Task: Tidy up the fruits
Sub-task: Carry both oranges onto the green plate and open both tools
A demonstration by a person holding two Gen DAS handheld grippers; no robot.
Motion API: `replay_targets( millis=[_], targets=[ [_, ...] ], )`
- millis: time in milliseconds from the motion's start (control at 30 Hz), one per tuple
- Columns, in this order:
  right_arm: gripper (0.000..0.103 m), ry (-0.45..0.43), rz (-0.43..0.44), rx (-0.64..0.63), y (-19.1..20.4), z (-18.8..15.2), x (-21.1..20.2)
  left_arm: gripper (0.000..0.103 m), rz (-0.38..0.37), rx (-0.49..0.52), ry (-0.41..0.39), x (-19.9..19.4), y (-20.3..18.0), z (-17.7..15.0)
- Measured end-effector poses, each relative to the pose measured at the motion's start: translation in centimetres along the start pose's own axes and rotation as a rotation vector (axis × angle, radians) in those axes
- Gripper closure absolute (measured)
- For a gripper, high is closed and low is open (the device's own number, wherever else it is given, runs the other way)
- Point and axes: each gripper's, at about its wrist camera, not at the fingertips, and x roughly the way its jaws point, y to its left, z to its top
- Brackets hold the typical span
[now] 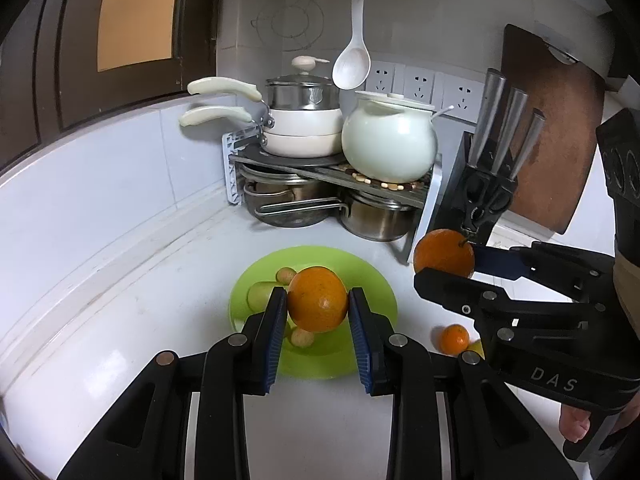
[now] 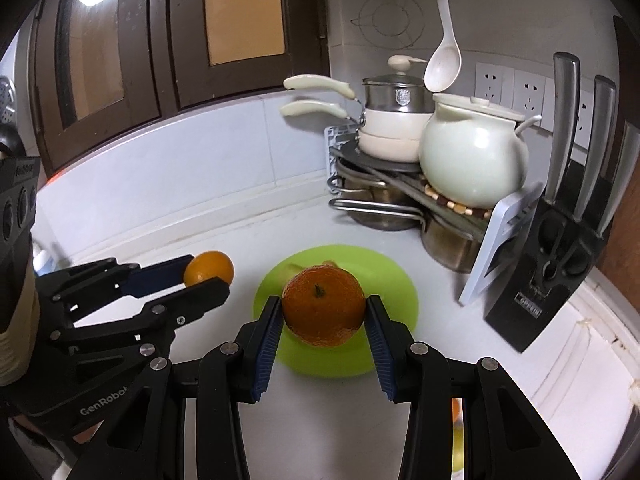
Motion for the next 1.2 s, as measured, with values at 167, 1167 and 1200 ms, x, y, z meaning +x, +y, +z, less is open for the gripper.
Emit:
replay_targets(
  millis=[167,1167,1200],
  targets=[
    [0.06,0.004,-0.022,-0.003,-1.0,1.3,1.5,0.072,-0.002,-0.01,0.033,1.9,0.4,1.0],
    [0.06,0.286,-0.07,-0.034,-3.7,4.5,17.9,0.072,0.007,0.053,0.318,18.4,4.5,3.9],
    [0.06,0.295,-0.073,-0.035,-3.7,4.4,18.3,0.072,0.005,0.054,0.33,18.8,4.7,3.8]
  ],
)
